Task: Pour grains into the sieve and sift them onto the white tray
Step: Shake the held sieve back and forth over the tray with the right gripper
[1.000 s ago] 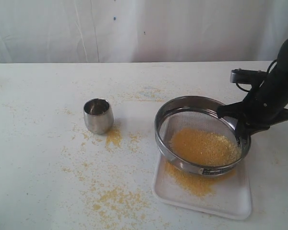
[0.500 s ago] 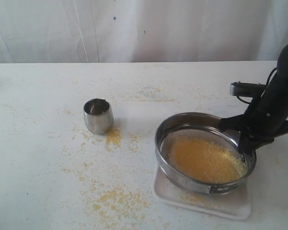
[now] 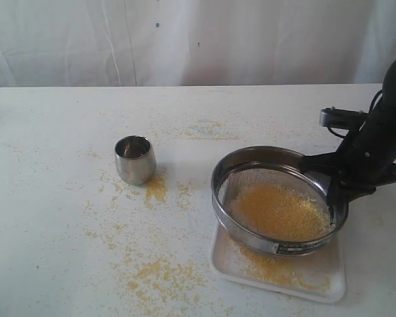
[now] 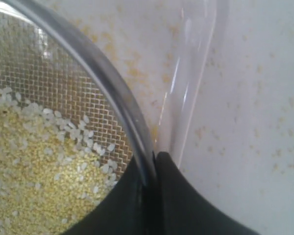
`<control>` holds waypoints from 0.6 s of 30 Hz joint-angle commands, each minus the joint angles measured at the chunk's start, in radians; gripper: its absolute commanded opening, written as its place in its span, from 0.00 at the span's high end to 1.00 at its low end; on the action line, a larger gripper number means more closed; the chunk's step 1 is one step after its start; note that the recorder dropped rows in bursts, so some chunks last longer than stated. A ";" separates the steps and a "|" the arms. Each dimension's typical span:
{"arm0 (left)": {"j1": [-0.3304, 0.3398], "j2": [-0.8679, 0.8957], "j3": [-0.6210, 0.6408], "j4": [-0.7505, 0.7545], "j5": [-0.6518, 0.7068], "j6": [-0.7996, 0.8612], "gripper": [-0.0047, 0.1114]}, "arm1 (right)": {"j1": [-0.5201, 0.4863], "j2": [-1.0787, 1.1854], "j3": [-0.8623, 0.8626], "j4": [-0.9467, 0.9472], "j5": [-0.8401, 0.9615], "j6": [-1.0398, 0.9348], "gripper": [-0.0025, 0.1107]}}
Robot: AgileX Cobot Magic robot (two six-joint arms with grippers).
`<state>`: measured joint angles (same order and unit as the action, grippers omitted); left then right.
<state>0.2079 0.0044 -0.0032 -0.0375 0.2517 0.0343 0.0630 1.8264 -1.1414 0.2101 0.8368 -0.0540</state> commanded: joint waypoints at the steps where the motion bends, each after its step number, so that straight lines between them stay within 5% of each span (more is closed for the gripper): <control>1: 0.000 -0.004 0.003 -0.006 0.003 -0.007 0.96 | -0.005 -0.015 -0.004 0.033 0.073 0.072 0.98; 3: 0.000 -0.004 0.003 -0.006 0.003 -0.007 0.96 | 0.007 -0.015 0.003 0.041 0.157 0.045 0.98; 7: 0.000 -0.004 0.003 -0.006 0.003 -0.007 0.96 | 0.009 -0.014 0.004 0.041 -0.040 0.006 0.98; 11: 0.000 -0.004 0.003 -0.006 0.003 -0.007 0.96 | 0.012 -0.021 0.007 0.063 0.157 0.003 0.98; 15: 0.000 -0.004 0.003 -0.006 0.003 -0.007 0.96 | 0.017 -0.019 0.011 0.059 -0.037 -0.042 0.98; 18: 0.000 -0.004 0.003 -0.006 0.003 -0.007 0.96 | 0.019 -0.031 0.013 0.061 0.106 0.022 0.98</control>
<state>0.2079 0.0044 -0.0032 -0.0375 0.2517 0.0343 0.0828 1.8194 -1.1247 0.2508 0.8644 -0.0613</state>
